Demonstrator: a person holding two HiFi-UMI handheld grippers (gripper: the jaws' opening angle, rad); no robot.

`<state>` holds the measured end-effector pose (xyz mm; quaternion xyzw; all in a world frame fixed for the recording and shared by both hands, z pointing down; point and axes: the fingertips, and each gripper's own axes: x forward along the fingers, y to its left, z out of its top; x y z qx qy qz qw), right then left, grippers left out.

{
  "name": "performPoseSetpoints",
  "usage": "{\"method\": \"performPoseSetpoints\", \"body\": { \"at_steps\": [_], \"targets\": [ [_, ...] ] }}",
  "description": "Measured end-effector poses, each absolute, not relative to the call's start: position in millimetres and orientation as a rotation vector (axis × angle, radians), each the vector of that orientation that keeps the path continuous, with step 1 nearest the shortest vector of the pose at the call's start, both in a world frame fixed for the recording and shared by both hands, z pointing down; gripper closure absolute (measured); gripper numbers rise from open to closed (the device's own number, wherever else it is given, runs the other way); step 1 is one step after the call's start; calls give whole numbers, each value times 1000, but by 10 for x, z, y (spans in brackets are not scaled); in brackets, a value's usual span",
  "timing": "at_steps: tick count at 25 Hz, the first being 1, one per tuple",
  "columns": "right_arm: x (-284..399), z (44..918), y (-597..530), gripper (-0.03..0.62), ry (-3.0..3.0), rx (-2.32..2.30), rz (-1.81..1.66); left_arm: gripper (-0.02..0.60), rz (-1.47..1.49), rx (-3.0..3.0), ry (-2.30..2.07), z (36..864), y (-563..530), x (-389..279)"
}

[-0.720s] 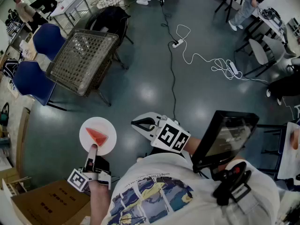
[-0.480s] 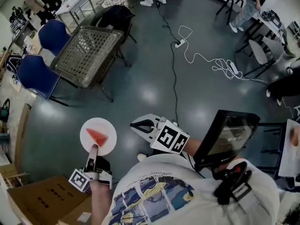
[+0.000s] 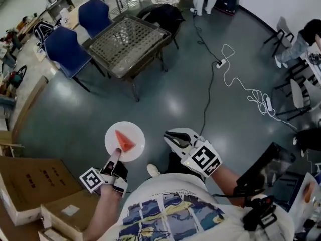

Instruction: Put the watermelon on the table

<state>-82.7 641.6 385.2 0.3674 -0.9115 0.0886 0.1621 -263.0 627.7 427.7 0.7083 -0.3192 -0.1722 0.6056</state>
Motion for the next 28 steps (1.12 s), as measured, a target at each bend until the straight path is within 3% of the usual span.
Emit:
{"method": "performPoseSetpoints", "body": {
  "at_steps": [7, 19, 28],
  "targets": [
    [-497, 3717, 5797, 525, -2608, 1007, 167, 557, -435, 1602, -758, 4153, 5679, -2272],
    [353, 3796, 4521, 523, -2618, 966, 134, 557, -488, 1588, -788, 4061, 4291, -1456],
    [275, 3930, 3267, 523, -2585, 1018, 220, 557, -462, 1573, -745, 4207, 2883, -1425]
  ]
}}
